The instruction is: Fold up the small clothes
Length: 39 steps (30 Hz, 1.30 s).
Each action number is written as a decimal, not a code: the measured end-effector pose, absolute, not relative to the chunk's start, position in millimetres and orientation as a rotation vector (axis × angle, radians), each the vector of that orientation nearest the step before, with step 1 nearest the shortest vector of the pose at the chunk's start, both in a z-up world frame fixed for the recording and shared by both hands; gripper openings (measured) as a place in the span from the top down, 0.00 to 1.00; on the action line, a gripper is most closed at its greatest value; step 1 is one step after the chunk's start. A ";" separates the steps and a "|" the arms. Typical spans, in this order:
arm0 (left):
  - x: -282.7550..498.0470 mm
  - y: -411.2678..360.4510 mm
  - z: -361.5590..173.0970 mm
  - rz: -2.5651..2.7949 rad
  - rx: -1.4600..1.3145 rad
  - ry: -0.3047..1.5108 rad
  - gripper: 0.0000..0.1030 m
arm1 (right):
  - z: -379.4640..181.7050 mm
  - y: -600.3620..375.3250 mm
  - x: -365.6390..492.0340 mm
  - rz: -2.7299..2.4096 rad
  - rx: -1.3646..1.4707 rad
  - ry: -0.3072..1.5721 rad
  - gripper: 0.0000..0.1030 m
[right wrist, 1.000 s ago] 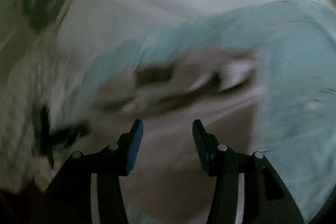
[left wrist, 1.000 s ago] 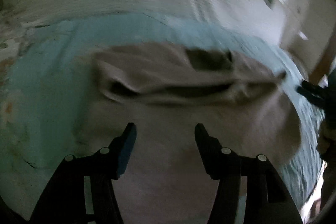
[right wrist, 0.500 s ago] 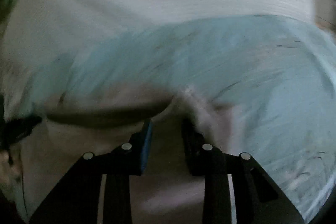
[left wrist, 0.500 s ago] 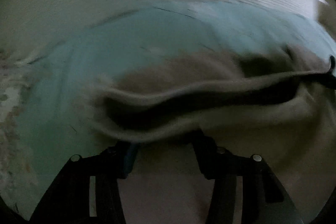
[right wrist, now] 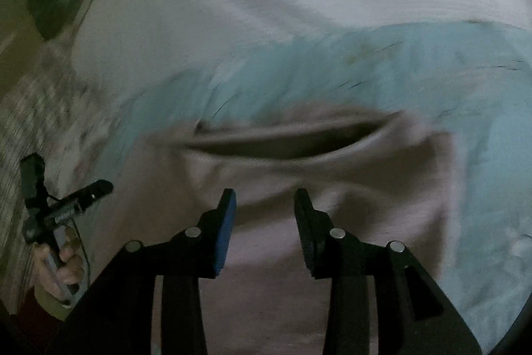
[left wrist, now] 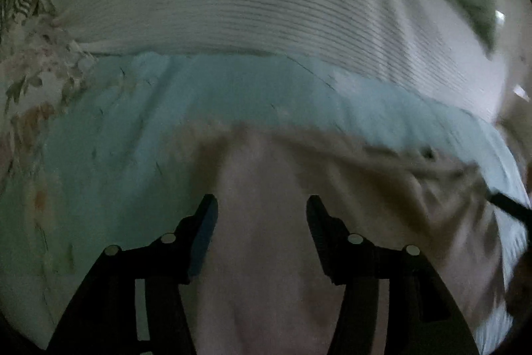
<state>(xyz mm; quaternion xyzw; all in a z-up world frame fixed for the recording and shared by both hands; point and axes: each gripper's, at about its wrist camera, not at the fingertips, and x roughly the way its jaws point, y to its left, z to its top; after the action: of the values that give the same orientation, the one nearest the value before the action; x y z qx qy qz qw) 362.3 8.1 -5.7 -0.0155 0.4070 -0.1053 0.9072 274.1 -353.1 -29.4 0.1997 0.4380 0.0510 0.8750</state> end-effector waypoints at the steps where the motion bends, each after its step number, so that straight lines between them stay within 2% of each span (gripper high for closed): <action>1: 347.1 5.3 -9.6 -0.248 -0.024 0.847 0.41 | -36.7 -341.0 278.5 0.137 0.396 0.958 0.63; 4: 319.4 -6.1 -23.0 -0.295 0.034 0.876 0.40 | -69.9 -327.2 305.8 0.172 0.336 1.126 0.64; 8: 309.6 0.2 -47.2 -0.240 0.116 0.907 0.38 | -74.4 -362.5 325.2 -0.003 0.357 1.044 0.93; 12: 320.0 27.5 -49.5 -0.222 0.036 0.907 0.39 | -53.8 -394.0 324.1 -0.228 0.355 0.936 0.88; 13: 322.1 31.4 -48.3 -0.189 0.043 0.895 0.34 | -50.8 -397.7 322.3 -0.232 0.367 0.932 0.87; 14: 324.6 35.5 -47.9 -0.124 0.063 0.881 0.29 | -47.8 -400.2 318.6 -0.207 0.390 0.931 0.80; 15: 325.9 39.5 -48.2 -0.084 0.067 0.872 0.25 | -45.2 -402.5 314.7 -0.179 0.401 0.927 0.67; 17: 331.5 53.8 -49.5 -0.054 0.018 0.883 0.26 | -34.9 -399.3 299.0 -0.136 0.382 0.900 0.51; 26: 284.8 70.3 -34.3 -0.044 -0.097 0.875 0.27 | -36.9 -365.4 217.5 -0.008 0.461 0.929 0.49; 30: 249.1 72.3 -24.8 -0.098 -0.160 0.879 0.27 | -32.8 -346.4 176.6 0.019 0.488 0.907 0.42; 39: 188.9 55.3 -54.4 -0.213 -0.305 0.978 0.27 | -31.1 -321.0 114.2 0.026 0.556 0.869 0.36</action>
<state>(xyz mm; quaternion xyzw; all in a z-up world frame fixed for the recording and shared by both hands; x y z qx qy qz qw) 188.9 55.3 -54.4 -0.1455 0.4671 -0.1018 0.8662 114.2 -321.0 -31.1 0.2657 0.4156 0.0126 0.8698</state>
